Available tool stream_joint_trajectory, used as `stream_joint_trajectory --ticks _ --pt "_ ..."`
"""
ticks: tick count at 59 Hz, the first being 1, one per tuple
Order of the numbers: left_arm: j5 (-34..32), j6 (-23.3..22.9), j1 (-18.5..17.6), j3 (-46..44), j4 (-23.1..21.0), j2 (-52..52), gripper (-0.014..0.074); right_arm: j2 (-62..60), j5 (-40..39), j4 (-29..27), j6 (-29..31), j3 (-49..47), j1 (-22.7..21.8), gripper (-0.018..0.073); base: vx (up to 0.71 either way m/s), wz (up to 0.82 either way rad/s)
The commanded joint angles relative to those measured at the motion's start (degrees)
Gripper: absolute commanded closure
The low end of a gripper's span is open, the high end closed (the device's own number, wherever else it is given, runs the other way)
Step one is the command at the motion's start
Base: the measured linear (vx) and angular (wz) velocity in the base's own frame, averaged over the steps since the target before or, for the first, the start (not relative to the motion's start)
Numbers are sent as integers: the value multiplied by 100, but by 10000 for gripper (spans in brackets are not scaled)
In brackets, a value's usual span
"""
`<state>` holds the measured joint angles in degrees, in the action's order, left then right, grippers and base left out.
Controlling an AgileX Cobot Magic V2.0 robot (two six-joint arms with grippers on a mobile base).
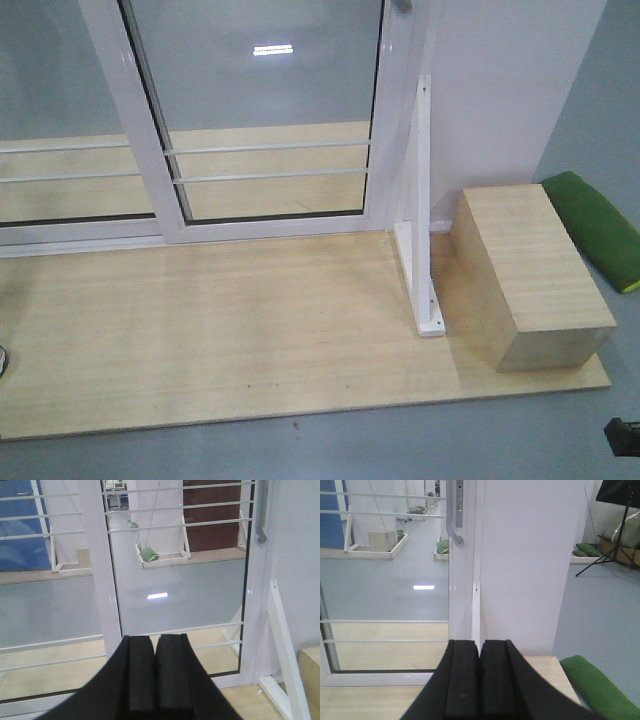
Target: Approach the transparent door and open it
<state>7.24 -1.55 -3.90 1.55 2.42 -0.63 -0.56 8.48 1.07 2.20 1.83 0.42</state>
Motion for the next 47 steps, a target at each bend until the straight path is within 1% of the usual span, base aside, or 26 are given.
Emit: stream_joint_trajectory --ticks 1,26,47 --pt "-458 -50 -52 174 -48 -69 602 -61 -492 -11 -6 65 -25 567 49 11" --pt "-458 -50 -52 174 -48 -69 602 -61 -492 -11 -6 65 -25 567 44 10" --pt "-458 -50 -52 174 -48 -69 602 -61 -492 -11 -6 65 -25 567 34 5"
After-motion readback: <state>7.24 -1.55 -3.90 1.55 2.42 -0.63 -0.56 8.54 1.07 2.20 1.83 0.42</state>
